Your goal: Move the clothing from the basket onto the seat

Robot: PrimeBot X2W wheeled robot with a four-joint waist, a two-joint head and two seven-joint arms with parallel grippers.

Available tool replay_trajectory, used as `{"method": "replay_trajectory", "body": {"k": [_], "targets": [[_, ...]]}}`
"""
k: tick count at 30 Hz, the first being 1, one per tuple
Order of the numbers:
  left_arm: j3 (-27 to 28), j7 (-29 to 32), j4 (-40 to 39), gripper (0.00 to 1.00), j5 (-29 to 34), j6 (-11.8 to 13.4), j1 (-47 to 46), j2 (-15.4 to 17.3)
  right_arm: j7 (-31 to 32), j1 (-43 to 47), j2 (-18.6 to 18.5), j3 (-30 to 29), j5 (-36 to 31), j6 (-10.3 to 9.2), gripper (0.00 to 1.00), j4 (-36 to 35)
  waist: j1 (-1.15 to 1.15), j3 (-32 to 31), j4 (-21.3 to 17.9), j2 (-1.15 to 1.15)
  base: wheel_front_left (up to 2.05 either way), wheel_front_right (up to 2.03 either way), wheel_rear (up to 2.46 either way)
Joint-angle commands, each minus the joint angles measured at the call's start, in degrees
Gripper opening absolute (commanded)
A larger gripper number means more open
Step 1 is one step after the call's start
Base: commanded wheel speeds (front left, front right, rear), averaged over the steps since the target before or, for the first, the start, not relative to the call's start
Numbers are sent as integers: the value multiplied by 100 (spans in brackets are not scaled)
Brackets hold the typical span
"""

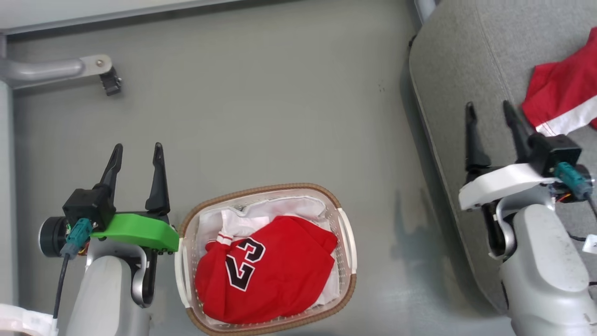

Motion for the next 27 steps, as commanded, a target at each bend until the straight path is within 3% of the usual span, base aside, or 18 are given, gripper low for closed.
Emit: {"method": "replay_trajectory", "body": {"k": [1, 12, 27], "targets": [[107, 3, 62, 100, 57, 15, 142, -27, -27, 141, 2, 73, 52, -8, 100, 56, 0, -294, 260, 0, 0, 0, 0], [606, 3, 317, 100, 461, 48, 604, -164, -27, 593, 106, 702, 189, -8, 100, 282, 0, -1021, 406, 0, 0, 0, 0], [565, 3, 155, 100, 367, 155, 1349, -216, -27, 1260, 112, 990, 474, -8, 100, 296, 0, -1629, 409, 0, 0, 0, 0]]}}
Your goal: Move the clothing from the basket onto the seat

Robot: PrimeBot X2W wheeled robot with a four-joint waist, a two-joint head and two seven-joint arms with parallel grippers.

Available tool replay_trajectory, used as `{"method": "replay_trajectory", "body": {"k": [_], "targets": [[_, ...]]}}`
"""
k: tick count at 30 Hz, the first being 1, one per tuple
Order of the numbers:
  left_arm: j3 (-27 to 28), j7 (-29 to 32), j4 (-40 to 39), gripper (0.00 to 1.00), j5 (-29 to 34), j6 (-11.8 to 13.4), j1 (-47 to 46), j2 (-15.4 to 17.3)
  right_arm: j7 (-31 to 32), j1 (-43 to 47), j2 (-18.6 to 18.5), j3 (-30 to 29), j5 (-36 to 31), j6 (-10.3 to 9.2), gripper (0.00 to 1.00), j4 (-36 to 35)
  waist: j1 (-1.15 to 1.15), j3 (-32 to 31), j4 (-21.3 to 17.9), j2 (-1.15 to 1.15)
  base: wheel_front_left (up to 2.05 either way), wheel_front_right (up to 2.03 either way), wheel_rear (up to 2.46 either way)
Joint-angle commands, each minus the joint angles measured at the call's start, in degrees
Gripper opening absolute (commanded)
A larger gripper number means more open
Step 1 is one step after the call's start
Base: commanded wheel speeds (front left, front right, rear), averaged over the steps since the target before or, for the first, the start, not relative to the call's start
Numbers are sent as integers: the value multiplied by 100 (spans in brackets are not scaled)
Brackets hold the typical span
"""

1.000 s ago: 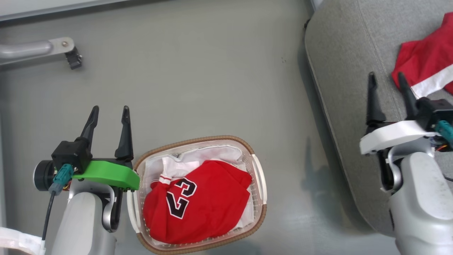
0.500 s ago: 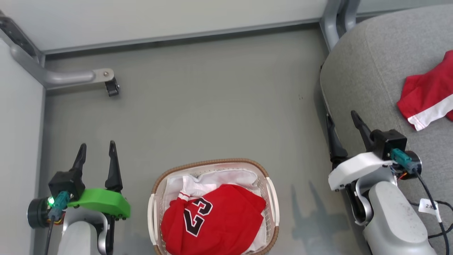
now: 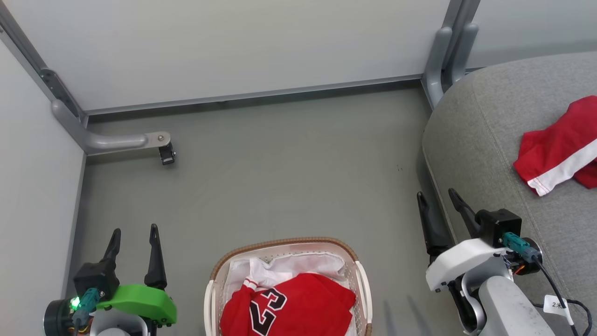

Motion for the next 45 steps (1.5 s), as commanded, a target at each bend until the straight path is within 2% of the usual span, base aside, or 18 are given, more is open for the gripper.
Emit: {"method": "replay_trajectory", "body": {"k": [1, 5, 11, 23, 28, 36, 45], "targets": [[-30, 3, -36, 100, -47, 53, 106, 0, -27, 105, -25, 30, 2, -8, 100, 18, 0, -80, -11, 0, 0, 0, 0], [-107, 3, -86, 100, -141, 100, 138, 1, -27, 106, -25, 52, -41, -8, 100, 29, 0, -96, -21, 0, 0, 0, 0], [-228, 3, -17, 100, -256, 33, 20, 2, -27, -64, -26, 83, -39, -8, 100, 21, 0, 86, -64, 0, 0, 0, 0], [-1154, 4, 743, 100, -154, -140, -767, 6, -27, -892, -25, 268, 15, -8, 100, -285, 0, 1381, -430, 0, 0, 0, 0], [-1743, 3, 1452, 100, -96, -152, -1271, 19, -27, -1187, -23, 257, -39, -8, 100, -435, 0, 1979, -637, 0, 0, 0, 0], [-2093, 3, 2693, 100, 97, -152, -2139, 180, -27, -1475, -22, 301, 117, -8, 100, -593, 0, 2691, -911, 0, 0, 0, 0], [-2414, 121, 4230, 100, 486, 175, -2983, 332, -27, -1642, -20, 384, 296, -8, 100, -694, 0, 3181, -1095, 0, 0, 0, 0]]}}
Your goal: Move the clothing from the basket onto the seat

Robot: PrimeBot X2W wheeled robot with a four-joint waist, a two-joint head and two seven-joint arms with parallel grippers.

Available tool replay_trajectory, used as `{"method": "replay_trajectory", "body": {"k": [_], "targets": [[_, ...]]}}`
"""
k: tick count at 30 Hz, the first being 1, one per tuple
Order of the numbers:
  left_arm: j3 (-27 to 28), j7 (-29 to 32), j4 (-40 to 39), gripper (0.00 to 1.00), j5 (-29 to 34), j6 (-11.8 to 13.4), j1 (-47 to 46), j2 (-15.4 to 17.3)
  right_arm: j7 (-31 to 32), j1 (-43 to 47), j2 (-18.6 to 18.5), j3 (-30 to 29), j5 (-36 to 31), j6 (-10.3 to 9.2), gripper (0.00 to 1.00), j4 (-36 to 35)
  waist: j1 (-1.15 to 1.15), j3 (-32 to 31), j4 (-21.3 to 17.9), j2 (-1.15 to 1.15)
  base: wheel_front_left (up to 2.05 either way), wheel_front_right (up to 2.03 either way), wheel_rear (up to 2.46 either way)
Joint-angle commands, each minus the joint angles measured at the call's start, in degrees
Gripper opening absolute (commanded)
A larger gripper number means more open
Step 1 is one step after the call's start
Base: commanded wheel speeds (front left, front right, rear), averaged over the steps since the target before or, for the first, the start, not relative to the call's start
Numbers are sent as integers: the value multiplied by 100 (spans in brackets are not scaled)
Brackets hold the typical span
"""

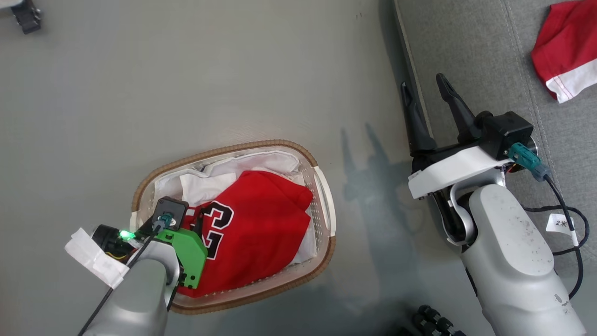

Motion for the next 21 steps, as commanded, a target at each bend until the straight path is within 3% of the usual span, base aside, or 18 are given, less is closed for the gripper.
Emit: {"method": "replay_trajectory", "body": {"k": [1, 15, 21], "targets": [[-42, 18, 128, 100, 77, 76, -181, 60, -27, -81, -15, 26, 70, -8, 100, -37, -1, 314, -248, 0, 0, 0, 0], [-568, 897, 673, 100, 507, 569, -744, 359, -27, -177, -14, 77, 283, -8, 100, -206, -1, 852, -490, 0, 0, 0, 0], [-767, 1255, 699, 100, 637, 481, -864, 472, -27, -228, -15, 158, 446, -8, 100, -221, -1, 1014, -559, 0, 0, 0, 0]]}}
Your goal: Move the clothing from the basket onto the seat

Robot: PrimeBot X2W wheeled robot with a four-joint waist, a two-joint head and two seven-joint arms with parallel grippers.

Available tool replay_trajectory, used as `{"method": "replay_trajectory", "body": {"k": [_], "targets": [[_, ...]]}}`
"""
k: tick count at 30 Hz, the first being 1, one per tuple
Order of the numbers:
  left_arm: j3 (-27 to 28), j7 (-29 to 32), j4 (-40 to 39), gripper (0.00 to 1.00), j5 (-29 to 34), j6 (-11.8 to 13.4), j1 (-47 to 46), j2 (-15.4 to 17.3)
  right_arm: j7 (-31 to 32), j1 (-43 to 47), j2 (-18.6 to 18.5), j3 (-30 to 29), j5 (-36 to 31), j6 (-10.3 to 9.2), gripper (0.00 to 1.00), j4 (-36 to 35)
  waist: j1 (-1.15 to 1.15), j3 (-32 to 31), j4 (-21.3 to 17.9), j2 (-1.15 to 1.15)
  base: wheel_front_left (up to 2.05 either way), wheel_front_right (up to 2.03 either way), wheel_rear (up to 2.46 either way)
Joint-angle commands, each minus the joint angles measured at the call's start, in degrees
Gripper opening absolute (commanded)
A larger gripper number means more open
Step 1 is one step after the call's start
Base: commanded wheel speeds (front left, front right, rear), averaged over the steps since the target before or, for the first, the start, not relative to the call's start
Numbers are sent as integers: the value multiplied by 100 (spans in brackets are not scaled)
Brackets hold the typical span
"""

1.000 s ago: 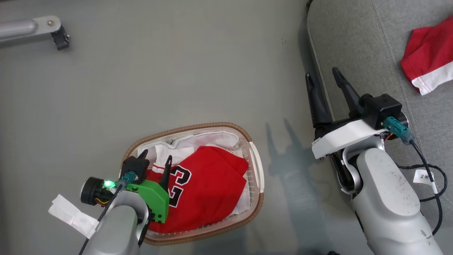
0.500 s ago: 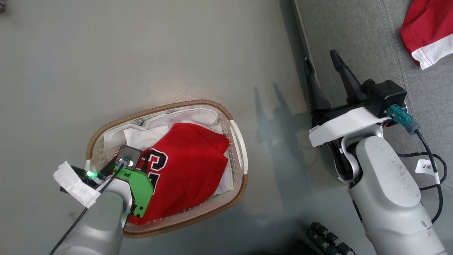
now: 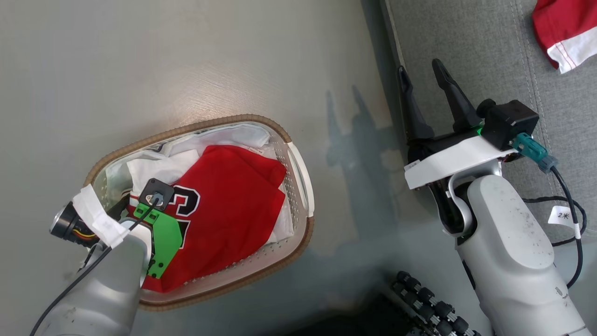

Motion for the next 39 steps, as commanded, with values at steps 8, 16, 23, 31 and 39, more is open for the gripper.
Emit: {"method": "replay_trajectory", "body": {"k": [8, 16, 23, 31, 39], "targets": [[-322, 171, 15, 100, 162, -407, -223, 92, -27, -200, -16, 137, 213, -8, 100, -114, -1, 330, -175, 0, 0, 0, 0], [-733, 315, 25, 100, 342, -639, -323, 173, -27, -307, -16, 235, 370, -8, 100, -179, -1, 557, -294, 0, 0, 0, 0], [-908, 142, 25, 0, 373, -586, -379, 228, -27, -349, -17, 194, 419, -8, 100, -95, -1, 520, -283, 0, 0, 0, 0], [-825, -571, 18, 0, 103, -606, -321, -110, -27, -163, -18, 5, 201, -8, 100, 75, -1, -68, -82, 0, 0, 0, 0], [-696, -1191, 4, 0, -289, -702, -223, -478, -27, 153, -20, -180, -86, -8, 100, 296, -1, -898, 289, 0, 0, 0, 0]]}}
